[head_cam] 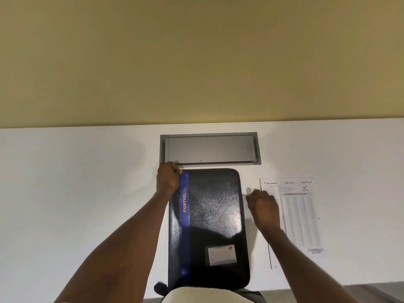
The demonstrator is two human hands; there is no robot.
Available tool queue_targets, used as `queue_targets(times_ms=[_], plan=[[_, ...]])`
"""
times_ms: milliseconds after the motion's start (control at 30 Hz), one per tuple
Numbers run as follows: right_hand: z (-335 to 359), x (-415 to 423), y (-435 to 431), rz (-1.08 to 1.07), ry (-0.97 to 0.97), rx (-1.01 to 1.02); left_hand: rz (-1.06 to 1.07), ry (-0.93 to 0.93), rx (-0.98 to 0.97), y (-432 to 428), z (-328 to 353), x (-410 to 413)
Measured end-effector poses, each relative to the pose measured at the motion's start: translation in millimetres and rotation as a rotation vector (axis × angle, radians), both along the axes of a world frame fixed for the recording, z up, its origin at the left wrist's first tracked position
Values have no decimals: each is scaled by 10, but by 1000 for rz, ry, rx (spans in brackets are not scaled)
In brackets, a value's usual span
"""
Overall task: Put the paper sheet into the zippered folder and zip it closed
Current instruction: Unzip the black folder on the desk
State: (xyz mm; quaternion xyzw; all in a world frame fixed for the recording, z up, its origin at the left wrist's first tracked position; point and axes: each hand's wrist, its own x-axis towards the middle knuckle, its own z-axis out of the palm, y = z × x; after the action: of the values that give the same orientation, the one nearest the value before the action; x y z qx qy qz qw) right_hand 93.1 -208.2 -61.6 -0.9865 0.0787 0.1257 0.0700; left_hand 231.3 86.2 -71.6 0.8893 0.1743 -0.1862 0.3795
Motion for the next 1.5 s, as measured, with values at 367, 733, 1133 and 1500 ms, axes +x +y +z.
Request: queue_targets(times_ms=[367, 733, 1133, 1500], plan=[[-14, -231, 88, -87, 7, 104, -470, -190, 241, -267, 3, -667], [90, -171, 41, 17, 71, 89, -1088, -157, 265, -696, -117, -2412], [7, -319, 15, -43, 3, 129, -1170, -67, 454, -743, -187, -2956], [-92, -670, -14, -143, -51, 174, -1149, -86, 428, -770, -181, -2759]])
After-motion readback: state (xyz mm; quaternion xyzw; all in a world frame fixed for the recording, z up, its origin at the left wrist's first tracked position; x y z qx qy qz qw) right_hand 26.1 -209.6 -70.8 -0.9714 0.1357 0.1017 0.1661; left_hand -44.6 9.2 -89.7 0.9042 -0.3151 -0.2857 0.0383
